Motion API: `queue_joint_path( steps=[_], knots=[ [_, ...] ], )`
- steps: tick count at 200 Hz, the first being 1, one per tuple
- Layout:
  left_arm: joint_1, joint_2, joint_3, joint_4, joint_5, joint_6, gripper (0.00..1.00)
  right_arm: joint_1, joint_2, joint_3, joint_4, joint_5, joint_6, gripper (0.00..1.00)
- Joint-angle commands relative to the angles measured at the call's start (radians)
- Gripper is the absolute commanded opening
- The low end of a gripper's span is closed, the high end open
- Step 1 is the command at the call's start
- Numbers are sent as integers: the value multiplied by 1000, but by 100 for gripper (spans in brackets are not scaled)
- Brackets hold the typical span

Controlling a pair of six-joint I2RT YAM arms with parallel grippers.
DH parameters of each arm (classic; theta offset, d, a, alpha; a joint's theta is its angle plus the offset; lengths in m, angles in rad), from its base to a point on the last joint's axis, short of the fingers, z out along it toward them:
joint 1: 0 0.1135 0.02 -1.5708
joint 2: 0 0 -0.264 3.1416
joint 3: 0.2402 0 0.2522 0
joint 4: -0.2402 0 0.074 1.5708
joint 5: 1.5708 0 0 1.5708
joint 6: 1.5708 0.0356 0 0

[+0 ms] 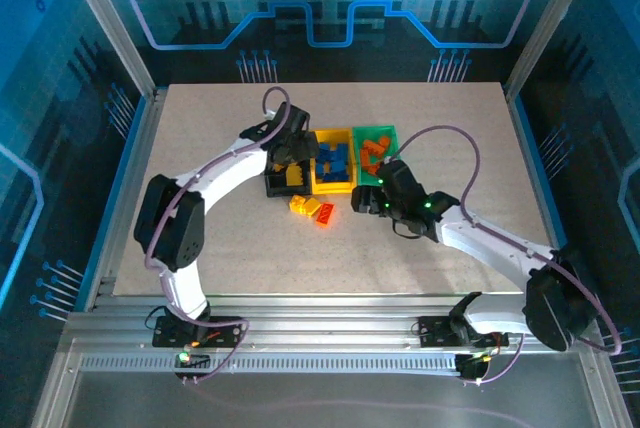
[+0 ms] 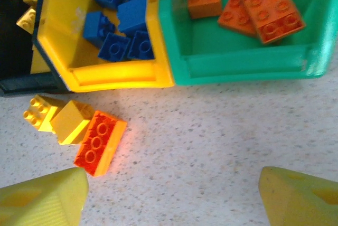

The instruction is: Sort the legos into containers by color

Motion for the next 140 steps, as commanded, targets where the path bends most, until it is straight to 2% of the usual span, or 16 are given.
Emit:
queue_joint_path(
  steps=[1, 37, 71, 110, 140],
  knots=[
    [-38, -163, -93, 46, 70, -28, 99, 54, 85, 14, 57, 2, 62, 86],
    [-129, -378, -321, 96, 76, -78, 99, 108, 261, 102, 100, 16, 104, 87],
    [-178, -529, -495, 95, 74, -126, 99, 130, 388, 192, 90, 30, 108, 85],
    [-189, -661, -604, 70, 57, -159, 99, 137, 497, 273, -18, 66, 115, 80],
    [-188, -701, -631, 55, 35, -162, 99, 147, 540, 285, -77, 82, 129, 75]
  ],
)
